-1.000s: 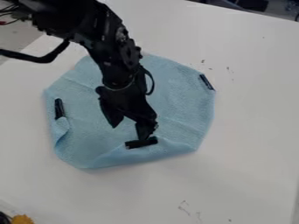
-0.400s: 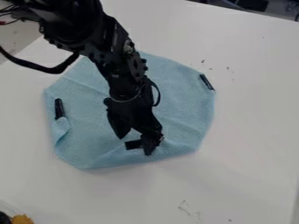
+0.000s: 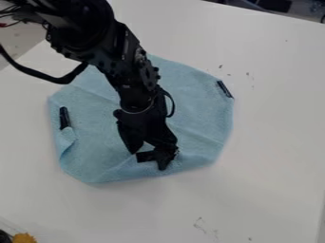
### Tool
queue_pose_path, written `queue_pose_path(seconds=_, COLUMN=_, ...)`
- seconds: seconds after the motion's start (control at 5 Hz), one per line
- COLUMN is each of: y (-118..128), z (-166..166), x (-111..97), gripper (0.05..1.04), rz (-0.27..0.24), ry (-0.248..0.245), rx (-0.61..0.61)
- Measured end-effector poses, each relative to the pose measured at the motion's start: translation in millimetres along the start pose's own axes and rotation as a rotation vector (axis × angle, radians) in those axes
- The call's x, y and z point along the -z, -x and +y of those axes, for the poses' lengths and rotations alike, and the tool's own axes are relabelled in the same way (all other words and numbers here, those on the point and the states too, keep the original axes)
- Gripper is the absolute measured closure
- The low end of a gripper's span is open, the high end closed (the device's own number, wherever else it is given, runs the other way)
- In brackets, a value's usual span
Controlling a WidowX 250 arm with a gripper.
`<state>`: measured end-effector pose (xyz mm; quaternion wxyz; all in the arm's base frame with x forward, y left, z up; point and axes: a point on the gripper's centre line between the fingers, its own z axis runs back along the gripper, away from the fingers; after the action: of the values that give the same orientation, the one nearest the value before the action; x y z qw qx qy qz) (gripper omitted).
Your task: Fold the cloth from bottom right to top left
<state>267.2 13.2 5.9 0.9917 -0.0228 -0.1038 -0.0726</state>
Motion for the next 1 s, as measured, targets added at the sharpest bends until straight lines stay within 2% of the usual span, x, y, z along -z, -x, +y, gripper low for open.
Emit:
queue_pose_path(seconds=0.2, y=1, z=1, x=1, gripper=0.271, rz=-0.002, ry=-0.007, rx=-0.008)
queue_pose_path(seconds=0.4, y=6, z=0, x=0, gripper=0.275, rz=-0.01, ry=-0.016, rx=-0.011)
queue_pose_path(seconds=0.6, y=8, z=1, x=0, gripper=0.264, rz=-0.023, ry=-0.026, rx=-0.023)
queue_pose_path(seconds=1.0, y=13, z=-3, x=-3, gripper=0.081, rz=-0.027, ry=-0.048, rx=-0.004)
